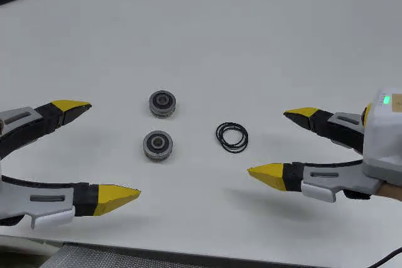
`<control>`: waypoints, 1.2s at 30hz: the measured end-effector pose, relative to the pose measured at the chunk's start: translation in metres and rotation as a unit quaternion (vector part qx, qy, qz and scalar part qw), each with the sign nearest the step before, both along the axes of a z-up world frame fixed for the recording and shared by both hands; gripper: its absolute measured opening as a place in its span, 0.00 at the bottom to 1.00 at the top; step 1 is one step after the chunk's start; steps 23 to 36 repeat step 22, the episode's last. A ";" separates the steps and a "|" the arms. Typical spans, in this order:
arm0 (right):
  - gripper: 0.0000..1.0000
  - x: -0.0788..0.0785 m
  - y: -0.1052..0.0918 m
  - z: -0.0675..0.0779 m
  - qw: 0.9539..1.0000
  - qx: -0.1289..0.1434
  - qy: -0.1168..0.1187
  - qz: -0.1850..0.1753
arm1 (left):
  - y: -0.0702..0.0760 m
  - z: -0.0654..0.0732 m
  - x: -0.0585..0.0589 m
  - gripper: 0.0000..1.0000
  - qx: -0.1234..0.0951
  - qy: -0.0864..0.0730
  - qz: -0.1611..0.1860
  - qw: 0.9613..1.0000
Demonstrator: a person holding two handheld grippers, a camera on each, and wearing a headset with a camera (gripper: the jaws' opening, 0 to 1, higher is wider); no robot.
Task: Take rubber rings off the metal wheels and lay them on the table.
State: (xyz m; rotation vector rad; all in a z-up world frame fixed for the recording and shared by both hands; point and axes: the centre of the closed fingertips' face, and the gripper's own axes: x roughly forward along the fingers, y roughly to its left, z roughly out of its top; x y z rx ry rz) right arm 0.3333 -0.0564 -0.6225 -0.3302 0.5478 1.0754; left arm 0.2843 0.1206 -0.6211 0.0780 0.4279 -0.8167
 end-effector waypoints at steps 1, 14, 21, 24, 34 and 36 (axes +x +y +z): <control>0.72 0.001 0.000 0.001 1.000 0.001 -0.001 -0.001 | 0.000 0.001 0.000 0.92 -0.001 -0.001 0.000 1.000; 0.73 0.001 -0.006 0.000 1.000 -0.002 0.000 -0.013 | -0.003 -0.001 -0.004 0.91 0.001 0.007 -0.004 1.000; 0.73 0.000 -0.004 -0.001 1.000 0.007 0.006 -0.021 | -0.004 -0.004 -0.006 0.90 0.002 0.015 -0.009 1.000; 0.73 0.000 -0.004 -0.001 1.000 0.005 0.006 -0.021 | -0.004 -0.003 -0.006 0.90 0.001 0.015 -0.008 1.000; 0.73 0.000 -0.004 -0.001 1.000 0.005 0.006 -0.021 | -0.004 -0.003 -0.006 0.90 0.001 0.015 -0.008 1.000; 0.73 0.000 -0.004 -0.001 1.000 0.005 0.006 -0.021 | -0.004 -0.003 -0.006 0.90 0.001 0.015 -0.008 1.000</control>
